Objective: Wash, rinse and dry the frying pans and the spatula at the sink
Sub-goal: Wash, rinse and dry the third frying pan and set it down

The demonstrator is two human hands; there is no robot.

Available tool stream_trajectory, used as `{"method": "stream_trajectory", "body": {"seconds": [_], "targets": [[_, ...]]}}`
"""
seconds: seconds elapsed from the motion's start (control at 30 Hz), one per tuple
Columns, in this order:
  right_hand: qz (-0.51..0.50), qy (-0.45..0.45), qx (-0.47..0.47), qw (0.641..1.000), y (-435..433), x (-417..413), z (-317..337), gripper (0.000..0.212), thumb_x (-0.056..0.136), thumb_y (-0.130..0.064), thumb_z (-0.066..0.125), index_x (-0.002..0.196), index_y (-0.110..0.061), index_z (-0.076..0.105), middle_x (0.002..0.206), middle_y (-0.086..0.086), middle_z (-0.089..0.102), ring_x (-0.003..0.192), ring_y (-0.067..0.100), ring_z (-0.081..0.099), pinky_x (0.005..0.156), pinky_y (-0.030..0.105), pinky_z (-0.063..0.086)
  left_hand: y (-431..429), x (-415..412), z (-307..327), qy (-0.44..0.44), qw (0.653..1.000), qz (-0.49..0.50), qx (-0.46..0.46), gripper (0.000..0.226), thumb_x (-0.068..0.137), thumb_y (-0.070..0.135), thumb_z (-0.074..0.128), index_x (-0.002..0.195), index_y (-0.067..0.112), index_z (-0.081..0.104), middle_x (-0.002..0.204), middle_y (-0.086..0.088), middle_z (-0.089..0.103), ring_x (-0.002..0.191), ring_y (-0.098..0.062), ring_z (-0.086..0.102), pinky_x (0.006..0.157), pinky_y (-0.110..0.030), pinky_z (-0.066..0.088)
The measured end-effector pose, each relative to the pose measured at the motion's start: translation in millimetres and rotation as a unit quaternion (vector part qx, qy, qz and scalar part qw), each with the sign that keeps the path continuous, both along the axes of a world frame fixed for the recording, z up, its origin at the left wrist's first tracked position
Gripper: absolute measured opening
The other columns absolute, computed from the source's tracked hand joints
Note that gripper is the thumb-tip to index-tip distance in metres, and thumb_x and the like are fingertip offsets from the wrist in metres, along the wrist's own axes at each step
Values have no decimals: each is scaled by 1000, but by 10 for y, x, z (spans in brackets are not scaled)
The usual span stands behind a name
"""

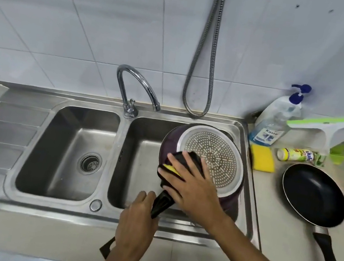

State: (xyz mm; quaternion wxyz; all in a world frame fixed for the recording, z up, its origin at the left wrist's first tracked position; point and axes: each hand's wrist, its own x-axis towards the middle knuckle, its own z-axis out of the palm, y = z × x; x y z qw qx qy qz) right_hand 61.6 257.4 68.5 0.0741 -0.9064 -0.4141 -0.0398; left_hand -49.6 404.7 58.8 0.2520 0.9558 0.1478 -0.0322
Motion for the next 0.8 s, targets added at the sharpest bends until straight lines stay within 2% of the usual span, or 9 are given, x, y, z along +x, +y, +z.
{"method": "stream_trajectory", "body": {"seconds": [0.1, 0.17, 0.23, 0.33, 0.5, 0.57, 0.67, 0.73, 0.8], "targets": [[-49, 17, -18, 998, 432, 462, 223, 42, 99, -60, 38, 133, -47, 58, 158, -9, 42, 150, 29, 31, 114, 67, 22, 9, -14, -61, -20, 1000, -6, 9, 33, 79, 3, 75, 90, 18, 48, 84, 6, 41, 64, -25, 54, 51, -33, 37], [-84, 91, -39, 992, 618, 841, 376, 41, 97, -62, 37, 127, -47, 61, 152, -11, 49, 147, 27, 34, 116, 64, 21, 33, -37, -69, -23, 1000, -5, 11, 36, 78, 4, 78, 92, 19, 49, 86, 6, 43, 63, -20, 52, 50, -35, 46], [-135, 155, -32, 978, 656, 1246, 495, 42, 95, -61, 38, 121, -43, 65, 137, -9, 61, 135, 26, 47, 112, 58, 31, 51, -48, -50, -30, 1000, 0, 6, 35, 81, 8, 80, 92, 20, 48, 86, 6, 45, 63, -19, 53, 52, -38, 51], [-238, 253, 9, 938, 393, 1843, 520, 43, 91, -61, 43, 116, -36, 68, 134, 1, 64, 123, 31, 56, 101, 45, 44, 61, -68, -10, -39, 999, 11, -19, 34, 85, 17, 80, 86, 22, 46, 84, 9, 46, 63, -16, 52, 54, -38, 52], [-327, 285, 138, 890, -544, 2060, 295, 40, 101, -49, 49, 122, -22, 71, 137, 7, 64, 126, 29, 57, 95, 31, 40, 82, 1, 30, -50, 996, 33, -66, 33, 83, 23, 82, 79, 21, 49, 77, 9, 49, 64, -12, 51, 52, -21, 35], [-306, 237, 206, 899, -775, 1700, 180, 41, 103, -48, 49, 134, -25, 64, 144, 2, 59, 135, 23, 52, 106, 28, 36, 67, 47, 24, -51, 995, 39, -75, 34, 83, 23, 82, 78, 21, 49, 77, 10, 50, 63, -12, 51, 53, -25, 38], [-212, 160, 195, 944, -786, 864, 7, 49, 102, -59, 38, 144, -38, 53, 157, -4, 44, 149, 22, 33, 124, 42, 24, 45, 133, 0, -53, 996, 39, -63, 37, 82, 18, 83, 76, 21, 47, 76, 10, 50, 59, -11, 51, 53, -31, 46], [-152, 166, 153, 962, -570, 356, 24, 47, 103, -58, 36, 148, -45, 44, 163, -15, 31, 155, 16, 18, 120, 45, 18, 30, 169, 3, -57, 997, 27, -48, 38, 82, 16, 83, 76, 21, 46, 76, 10, 49, 58, -10, 50, 51, -29, 44], [-93, 129, 131, 978, -282, 130, 103, 45, 104, -56, 37, 147, -47, 44, 163, -18, 28, 155, 14, 17, 117, 42, 21, 0, 188, 9, -59, 997, 5, -40, 38, 81, 16, 84, 76, 21, 46, 75, 10, 48, 57, -10, 49, 50, -26, 42]]}}
